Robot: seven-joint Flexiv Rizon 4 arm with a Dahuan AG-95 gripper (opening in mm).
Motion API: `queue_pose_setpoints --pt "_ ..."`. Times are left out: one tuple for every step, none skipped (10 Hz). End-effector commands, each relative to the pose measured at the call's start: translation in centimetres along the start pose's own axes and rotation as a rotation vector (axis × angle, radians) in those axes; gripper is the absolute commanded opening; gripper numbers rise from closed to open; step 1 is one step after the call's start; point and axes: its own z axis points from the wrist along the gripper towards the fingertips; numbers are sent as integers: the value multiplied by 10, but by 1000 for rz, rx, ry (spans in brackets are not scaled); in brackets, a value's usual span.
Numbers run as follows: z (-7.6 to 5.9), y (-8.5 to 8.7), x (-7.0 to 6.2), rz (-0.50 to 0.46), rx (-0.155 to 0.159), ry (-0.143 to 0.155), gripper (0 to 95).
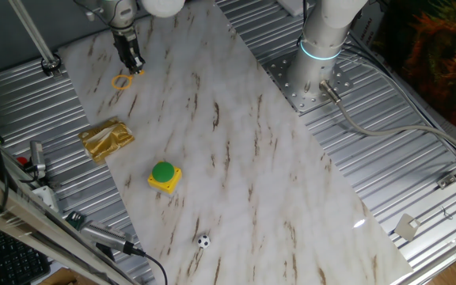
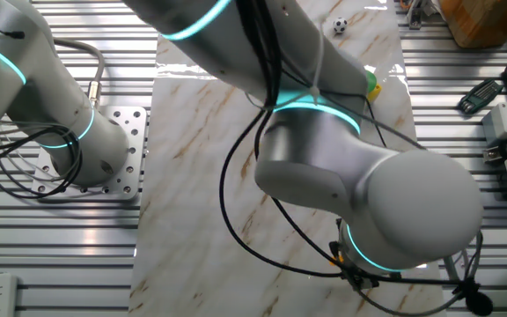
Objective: Attach the bubble ring to the ball
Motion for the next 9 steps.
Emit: queue_pose_setpoints --pt "-15 8 -11 13 -13 8 0" --pt "-16 9 -13 15 -13 7 0" --pt "-16 9 -13 18 -15 7 0" --pt "-16 8 -13 17 -16 7 0" --pt "-16 8 -13 17 -18 5 0" --pt "-15 8 -14 17 -19 6 0" --pt "-15 9 -15 17 -21 3 0" --pt "-15 9 -16 13 -32 -2 0" --pt "-17 13 -22 1 -35 -5 0"
